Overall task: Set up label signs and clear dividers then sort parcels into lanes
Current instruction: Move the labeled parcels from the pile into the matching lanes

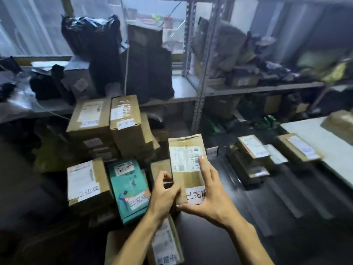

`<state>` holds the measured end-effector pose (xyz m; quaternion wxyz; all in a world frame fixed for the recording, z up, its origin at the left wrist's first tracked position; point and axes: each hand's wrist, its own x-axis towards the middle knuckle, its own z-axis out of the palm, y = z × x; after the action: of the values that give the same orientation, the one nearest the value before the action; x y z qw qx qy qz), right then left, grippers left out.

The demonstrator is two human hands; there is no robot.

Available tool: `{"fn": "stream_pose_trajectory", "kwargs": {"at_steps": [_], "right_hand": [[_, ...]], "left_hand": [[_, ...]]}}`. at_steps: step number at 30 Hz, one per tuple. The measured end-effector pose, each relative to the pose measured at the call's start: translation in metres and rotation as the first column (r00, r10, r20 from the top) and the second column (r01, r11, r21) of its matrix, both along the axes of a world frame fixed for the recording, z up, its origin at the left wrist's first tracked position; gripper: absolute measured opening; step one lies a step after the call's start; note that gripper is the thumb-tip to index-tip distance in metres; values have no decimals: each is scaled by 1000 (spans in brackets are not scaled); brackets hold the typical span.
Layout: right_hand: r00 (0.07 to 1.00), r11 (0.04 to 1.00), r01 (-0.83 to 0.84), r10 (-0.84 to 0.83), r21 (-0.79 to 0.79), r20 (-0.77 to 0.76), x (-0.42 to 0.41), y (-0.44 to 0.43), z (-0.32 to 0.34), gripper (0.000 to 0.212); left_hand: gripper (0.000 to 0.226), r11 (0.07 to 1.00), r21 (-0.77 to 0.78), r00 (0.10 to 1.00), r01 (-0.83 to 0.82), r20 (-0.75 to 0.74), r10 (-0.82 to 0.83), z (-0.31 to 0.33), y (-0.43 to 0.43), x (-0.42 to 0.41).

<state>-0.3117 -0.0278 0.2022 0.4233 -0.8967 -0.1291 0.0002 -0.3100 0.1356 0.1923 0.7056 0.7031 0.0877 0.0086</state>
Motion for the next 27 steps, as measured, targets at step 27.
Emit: {"fn": "stream_pose_trajectory", "kwargs": {"at_steps": [27], "right_hand": [[958,978,206,-202,1,203,11,-257,9,140]], "left_hand": [[27,983,182,979,34,190,-69,23,-247,33]]}}
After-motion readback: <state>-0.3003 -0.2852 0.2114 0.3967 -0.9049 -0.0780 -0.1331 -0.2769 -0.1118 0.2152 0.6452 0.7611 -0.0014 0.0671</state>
